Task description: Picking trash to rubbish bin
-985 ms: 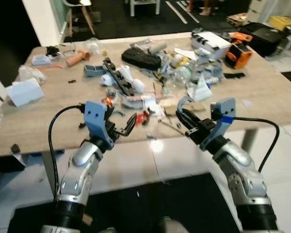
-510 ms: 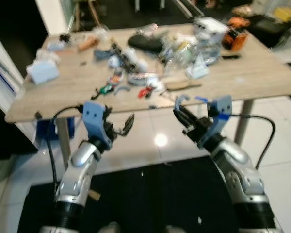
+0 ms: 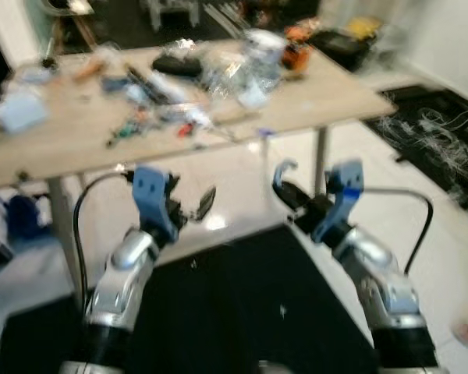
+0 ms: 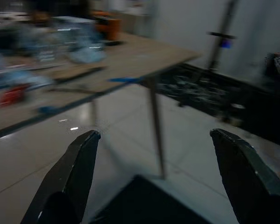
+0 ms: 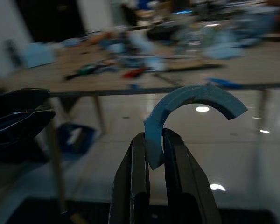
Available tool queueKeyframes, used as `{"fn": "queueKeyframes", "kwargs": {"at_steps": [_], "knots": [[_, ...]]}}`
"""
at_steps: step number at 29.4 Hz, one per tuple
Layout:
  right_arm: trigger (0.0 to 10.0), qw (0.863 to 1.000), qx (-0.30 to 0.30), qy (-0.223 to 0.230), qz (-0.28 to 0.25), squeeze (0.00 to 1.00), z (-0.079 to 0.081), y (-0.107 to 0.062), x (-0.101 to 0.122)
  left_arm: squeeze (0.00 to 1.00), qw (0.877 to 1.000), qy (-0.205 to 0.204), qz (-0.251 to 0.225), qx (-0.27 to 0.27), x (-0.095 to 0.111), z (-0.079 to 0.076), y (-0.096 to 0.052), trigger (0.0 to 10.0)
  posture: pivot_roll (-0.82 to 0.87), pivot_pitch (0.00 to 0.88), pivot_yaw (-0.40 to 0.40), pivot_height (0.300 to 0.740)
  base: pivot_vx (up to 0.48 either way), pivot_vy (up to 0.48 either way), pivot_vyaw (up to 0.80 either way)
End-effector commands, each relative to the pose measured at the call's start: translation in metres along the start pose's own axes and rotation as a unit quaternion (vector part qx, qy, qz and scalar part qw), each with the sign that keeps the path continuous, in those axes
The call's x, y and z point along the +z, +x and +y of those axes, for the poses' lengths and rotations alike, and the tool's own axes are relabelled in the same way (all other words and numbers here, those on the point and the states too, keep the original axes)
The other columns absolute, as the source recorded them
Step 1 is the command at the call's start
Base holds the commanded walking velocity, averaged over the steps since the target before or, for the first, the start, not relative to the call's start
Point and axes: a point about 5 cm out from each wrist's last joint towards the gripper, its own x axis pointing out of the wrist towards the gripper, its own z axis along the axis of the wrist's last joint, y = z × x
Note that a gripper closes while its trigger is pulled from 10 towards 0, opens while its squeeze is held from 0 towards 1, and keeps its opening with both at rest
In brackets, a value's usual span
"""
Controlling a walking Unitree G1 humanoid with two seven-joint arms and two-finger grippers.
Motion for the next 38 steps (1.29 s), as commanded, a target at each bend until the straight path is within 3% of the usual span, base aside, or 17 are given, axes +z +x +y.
{"fn": "queueKeyframes", "kwargs": {"at_steps": [1,38], "knots": [[10.0,1.0,-0.005,0.01,0.007,0.0,-0.0021,-0.001,-0.0026,0.0,1.0,0.01,0.004,-0.012,-0.0003,-0.001,0.0013,10.0,-0.1,0.0,-0.015,0.74,0.0,0.0,-0.8],[10.0,1.0,-0.003,0.015,0.011,0.0,-0.0028,-0.0003,-0.0044,0.0,0.999,0.017,0.0,-0.032,-0.0009,-0.0009,0.003,10.0,-0.1,0.0,-0.012,0.74,0.0,0.0,-0.8]]}}
